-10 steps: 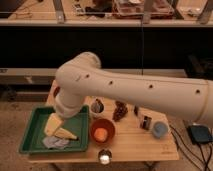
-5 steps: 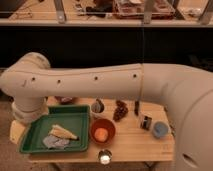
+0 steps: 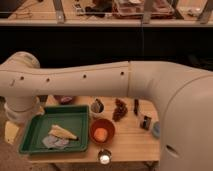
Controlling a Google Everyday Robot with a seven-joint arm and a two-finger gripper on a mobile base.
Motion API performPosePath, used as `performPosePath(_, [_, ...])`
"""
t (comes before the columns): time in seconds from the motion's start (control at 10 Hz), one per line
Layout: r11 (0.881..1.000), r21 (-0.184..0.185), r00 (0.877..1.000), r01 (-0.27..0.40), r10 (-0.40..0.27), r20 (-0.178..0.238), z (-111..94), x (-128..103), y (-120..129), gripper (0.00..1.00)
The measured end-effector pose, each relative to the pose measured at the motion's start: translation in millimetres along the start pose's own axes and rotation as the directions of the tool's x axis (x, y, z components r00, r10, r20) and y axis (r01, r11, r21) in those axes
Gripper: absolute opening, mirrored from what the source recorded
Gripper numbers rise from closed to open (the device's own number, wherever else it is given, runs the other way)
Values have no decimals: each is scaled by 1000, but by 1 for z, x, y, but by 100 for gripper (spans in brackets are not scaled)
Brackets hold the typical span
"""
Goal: Place towel in plastic cup
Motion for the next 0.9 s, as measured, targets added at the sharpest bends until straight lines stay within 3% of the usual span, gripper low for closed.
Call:
performPosePath(0.2, [1000,13,998,10,-11,70,24,4,-1,80])
performPosePath(0.4, [999,37,993,-9,4,120,74,-1,3,80])
performPosePath(0.7, [993,76,984,-89,76,162,139,-12,20,80])
performPosePath(0.9, [990,86,980,-114,98,175,161,-10,26,77])
